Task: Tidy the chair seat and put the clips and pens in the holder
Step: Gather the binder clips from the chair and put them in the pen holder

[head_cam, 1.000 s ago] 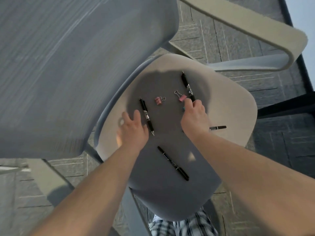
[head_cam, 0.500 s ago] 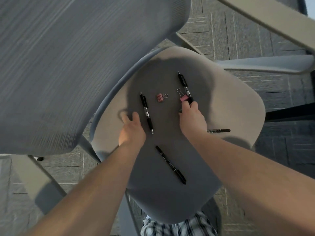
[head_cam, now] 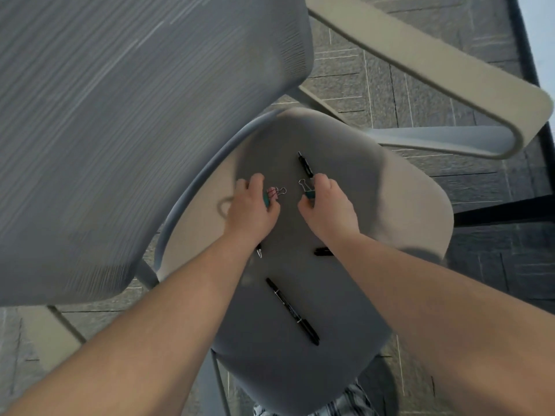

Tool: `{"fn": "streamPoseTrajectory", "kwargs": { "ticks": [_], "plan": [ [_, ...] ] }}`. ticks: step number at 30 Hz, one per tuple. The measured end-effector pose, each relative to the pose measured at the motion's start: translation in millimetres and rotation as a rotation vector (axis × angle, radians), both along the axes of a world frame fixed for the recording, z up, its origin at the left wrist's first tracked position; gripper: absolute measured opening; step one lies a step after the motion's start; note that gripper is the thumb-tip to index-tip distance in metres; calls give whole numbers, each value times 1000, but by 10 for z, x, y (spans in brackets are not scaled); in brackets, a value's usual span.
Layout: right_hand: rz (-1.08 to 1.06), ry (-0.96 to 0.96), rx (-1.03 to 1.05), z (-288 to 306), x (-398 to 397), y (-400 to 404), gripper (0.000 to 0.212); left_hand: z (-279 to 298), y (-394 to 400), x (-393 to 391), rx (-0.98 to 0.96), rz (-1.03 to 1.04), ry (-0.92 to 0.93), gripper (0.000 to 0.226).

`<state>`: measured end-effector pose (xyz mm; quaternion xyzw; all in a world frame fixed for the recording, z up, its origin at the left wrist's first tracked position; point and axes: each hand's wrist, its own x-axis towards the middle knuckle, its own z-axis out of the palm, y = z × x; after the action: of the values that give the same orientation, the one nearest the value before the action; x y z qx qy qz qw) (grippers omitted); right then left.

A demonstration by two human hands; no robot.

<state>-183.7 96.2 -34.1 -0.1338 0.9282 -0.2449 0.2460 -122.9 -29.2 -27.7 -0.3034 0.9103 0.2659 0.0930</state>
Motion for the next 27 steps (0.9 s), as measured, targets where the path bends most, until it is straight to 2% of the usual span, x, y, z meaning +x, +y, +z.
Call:
{"fn": "streamPoseTrajectory", "kwargs": {
  "ticks": [4,11,18,27],
  "plan": [
    [59,-26,32,-48,-43,-41,26,-111,60,-189,52,-51,-81,55],
    [106,-25,153,-180,-13,-59,22,-267,90,-242,23,-73,-194,41],
    [154,71,288,-322,11,-196,35,-362,124,-213,35,-53,-198,33],
    [221,82,304,-278,100,-244,29,-351,125,-138,59,-71,-232,34]
  ]
}}
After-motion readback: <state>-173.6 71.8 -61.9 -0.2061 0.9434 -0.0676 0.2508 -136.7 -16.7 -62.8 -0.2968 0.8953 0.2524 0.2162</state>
